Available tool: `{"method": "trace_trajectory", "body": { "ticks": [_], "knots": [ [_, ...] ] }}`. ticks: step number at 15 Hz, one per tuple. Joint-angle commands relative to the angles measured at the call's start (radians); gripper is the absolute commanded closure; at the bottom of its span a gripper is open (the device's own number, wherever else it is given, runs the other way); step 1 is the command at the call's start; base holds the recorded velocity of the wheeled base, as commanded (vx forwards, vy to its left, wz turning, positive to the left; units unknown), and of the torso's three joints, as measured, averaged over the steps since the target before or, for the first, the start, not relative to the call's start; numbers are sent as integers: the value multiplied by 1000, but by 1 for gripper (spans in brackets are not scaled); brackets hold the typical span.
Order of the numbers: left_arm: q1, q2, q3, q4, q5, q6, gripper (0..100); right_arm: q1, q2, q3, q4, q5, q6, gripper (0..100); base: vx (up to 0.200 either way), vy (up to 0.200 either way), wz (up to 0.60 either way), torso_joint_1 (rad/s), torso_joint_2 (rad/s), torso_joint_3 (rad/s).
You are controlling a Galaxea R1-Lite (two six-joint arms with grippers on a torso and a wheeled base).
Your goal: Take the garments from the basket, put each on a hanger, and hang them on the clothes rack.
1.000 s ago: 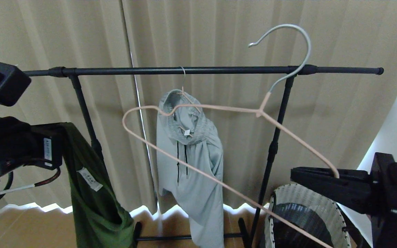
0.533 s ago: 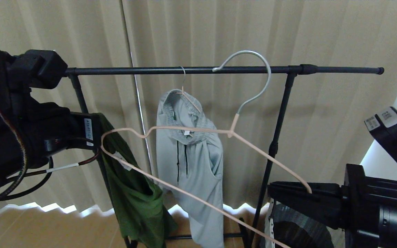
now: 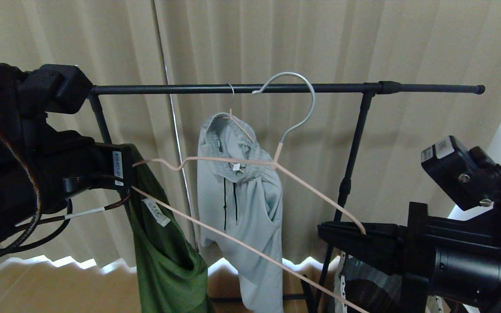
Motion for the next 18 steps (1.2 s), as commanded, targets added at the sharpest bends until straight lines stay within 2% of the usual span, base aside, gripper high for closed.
{"method": "trace_trajectory", "body": {
  "ticks": [1, 3, 9, 12, 16, 18],
  "knots": [
    [-1, -4, 1, -1, 6, 0, 100, -8, 20, 5, -1, 0, 3, 100, 0, 0, 0, 0, 0, 0],
    [-6, -1, 1, -1, 53, 1, 100, -8, 43, 25, -26, -3, 31, 100, 0, 0, 0, 0, 0, 0],
    [-38, 4, -1, -1, 63, -2, 100, -29, 121, -30, -54, -15, 44, 100, 0, 0, 0, 0, 0, 0],
    [-37, 8, -4, -1, 101, 0, 100, -31, 190, -62, -66, -164, 43, 100, 0, 0, 0, 0, 0, 0],
    [-34, 11, -2, 1, 133, 3, 100, -39, 207, -71, -52, -180, 44, 100, 0, 0, 0, 0, 0, 0],
    [-34, 14, 4, 7, 149, 3, 100, -49, 222, -108, -55, -212, 49, 100, 0, 0, 0, 0, 0, 0]
  ]
}}
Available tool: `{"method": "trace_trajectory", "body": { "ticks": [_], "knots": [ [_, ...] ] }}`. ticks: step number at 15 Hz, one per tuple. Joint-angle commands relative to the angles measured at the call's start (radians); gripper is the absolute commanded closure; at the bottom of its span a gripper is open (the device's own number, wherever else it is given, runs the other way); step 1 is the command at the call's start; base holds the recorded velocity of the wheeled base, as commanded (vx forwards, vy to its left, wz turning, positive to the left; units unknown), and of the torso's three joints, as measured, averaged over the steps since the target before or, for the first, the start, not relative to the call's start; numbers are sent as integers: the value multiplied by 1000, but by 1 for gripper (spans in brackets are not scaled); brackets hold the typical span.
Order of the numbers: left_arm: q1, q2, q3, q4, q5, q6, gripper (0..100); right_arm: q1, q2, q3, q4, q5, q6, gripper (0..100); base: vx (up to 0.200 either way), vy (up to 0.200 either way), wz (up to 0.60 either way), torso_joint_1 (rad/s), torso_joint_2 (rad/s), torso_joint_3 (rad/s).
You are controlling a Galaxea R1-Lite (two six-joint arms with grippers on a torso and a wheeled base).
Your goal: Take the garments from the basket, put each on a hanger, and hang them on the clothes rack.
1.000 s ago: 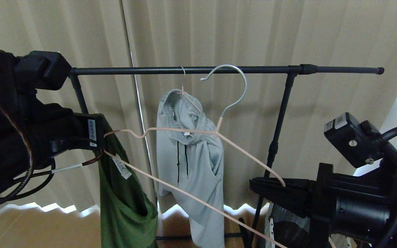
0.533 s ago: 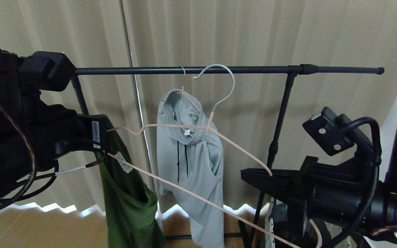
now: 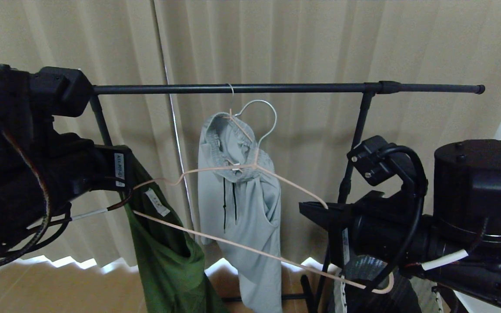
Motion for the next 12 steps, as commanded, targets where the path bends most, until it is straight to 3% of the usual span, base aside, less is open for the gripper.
{"method": "trace_trajectory", "body": {
  "ticks": [1, 4, 12],
  "knots": [
    [0, 5, 6, 0, 6, 0, 100, -5, 18, -27, -3, -16, 7, 100, 0, 0, 0, 0, 0, 0],
    [0, 34, 14, 0, 48, 0, 100, -9, 25, -46, -5, -79, 27, 100, 0, 0, 0, 0, 0, 0],
    [-9, 42, 52, -4, 88, 24, 100, -26, 91, -107, -13, -142, 26, 100, 0, 0, 0, 0, 0, 0]
  ]
}}
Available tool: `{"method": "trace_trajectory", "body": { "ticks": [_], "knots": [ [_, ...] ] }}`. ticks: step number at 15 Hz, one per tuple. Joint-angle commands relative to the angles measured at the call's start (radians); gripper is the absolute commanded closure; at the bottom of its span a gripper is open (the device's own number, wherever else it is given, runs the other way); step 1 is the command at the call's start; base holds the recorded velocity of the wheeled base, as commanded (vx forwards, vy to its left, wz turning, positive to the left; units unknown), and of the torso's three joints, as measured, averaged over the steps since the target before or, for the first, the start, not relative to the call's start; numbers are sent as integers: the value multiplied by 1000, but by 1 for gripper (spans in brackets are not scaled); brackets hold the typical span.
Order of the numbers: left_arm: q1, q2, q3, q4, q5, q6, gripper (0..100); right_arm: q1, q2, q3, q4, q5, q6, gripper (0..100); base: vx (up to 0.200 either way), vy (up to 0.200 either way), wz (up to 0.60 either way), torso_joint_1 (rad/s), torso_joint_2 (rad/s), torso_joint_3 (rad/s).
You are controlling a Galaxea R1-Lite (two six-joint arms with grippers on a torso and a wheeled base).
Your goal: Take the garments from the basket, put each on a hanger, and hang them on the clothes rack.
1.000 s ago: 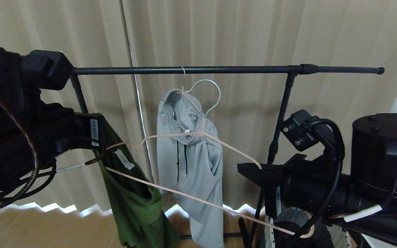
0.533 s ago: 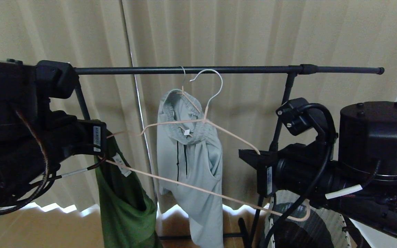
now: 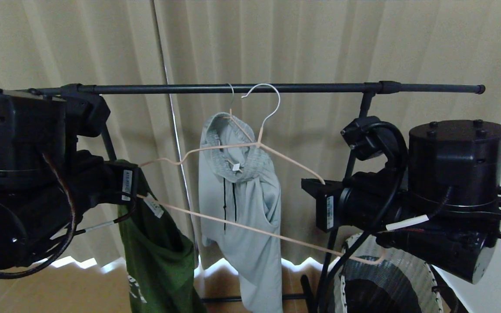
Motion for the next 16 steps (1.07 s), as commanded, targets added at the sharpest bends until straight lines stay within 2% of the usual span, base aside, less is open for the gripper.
{"method": "trace_trajectory", "body": {
  "ticks": [1, 6, 10, 11, 13, 16],
  "knots": [
    [-21, 18, 6, -4, 1, -7, 100, 3, 25, -10, -5, -6, 0, 100, 0, 0, 0, 0, 0, 0],
    [-44, 104, -29, -54, 2, -68, 100, 43, 18, 0, -10, -12, 3, 100, 0, 0, 0, 0, 0, 0],
    [-45, 166, -126, -55, 2, -121, 100, 97, 34, 34, -40, -4, 10, 100, 0, 0, 0, 0, 0, 0],
    [-45, 171, -143, -55, 2, -124, 100, 112, 46, 34, -54, -7, 40, 100, 0, 0, 0, 0, 0, 0],
    [-45, 173, -164, -55, 2, -124, 100, 174, 51, 20, -39, 2, 166, 100, 0, 0, 0, 0, 0, 0],
    [-65, 147, -175, -47, 2, -124, 100, 195, 64, 16, -47, 6, 195, 100, 0, 0, 0, 0, 0, 0]
  ]
}}
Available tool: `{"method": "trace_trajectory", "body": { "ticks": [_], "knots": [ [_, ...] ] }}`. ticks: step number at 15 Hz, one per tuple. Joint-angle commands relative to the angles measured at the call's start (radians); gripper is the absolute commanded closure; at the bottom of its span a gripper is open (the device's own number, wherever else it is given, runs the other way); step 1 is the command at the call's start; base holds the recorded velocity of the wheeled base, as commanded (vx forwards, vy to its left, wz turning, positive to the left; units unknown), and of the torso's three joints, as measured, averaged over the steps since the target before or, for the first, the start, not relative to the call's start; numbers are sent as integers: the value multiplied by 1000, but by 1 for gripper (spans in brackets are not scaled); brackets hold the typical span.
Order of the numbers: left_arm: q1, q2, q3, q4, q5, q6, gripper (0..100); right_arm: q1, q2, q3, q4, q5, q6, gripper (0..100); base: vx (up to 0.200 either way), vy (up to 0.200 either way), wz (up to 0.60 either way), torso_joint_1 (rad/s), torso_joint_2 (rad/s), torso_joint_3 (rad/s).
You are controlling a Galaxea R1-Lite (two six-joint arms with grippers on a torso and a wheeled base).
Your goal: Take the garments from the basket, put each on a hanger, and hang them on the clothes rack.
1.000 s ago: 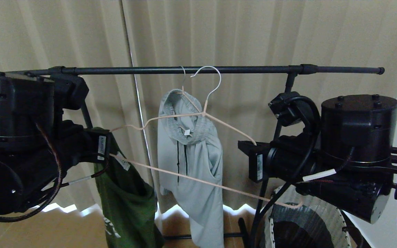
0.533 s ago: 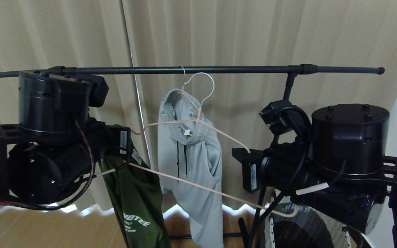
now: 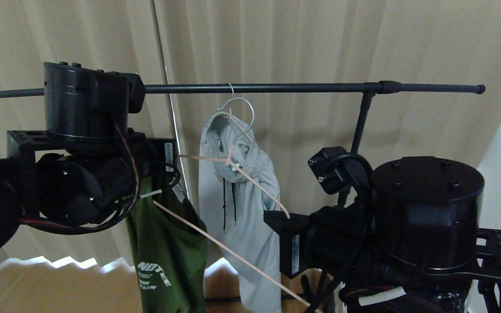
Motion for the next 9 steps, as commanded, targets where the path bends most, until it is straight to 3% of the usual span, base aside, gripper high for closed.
{"method": "trace_trajectory", "body": {
  "ticks": [1, 3, 6, 9],
  "knots": [
    [-20, -26, -1, 4, 0, 1, 100, 9, 16, -6, -4, 0, 2, 100, 0, 0, 0, 0, 0, 0],
    [-77, -90, 31, 4, -18, 9, 100, 9, 45, -51, -9, 1, 38, 100, 0, 0, 0, 0, 0, 0],
    [-128, -185, 83, 4, -127, 70, 100, 9, 82, -86, -9, 0, 44, 100, 0, 0, 0, 0, 0, 0],
    [-140, -306, 114, 3, -442, 155, 100, 9, 91, -106, -7, 0, 42, 100, 0, 0, 0, 0, 0, 0]
  ]
}}
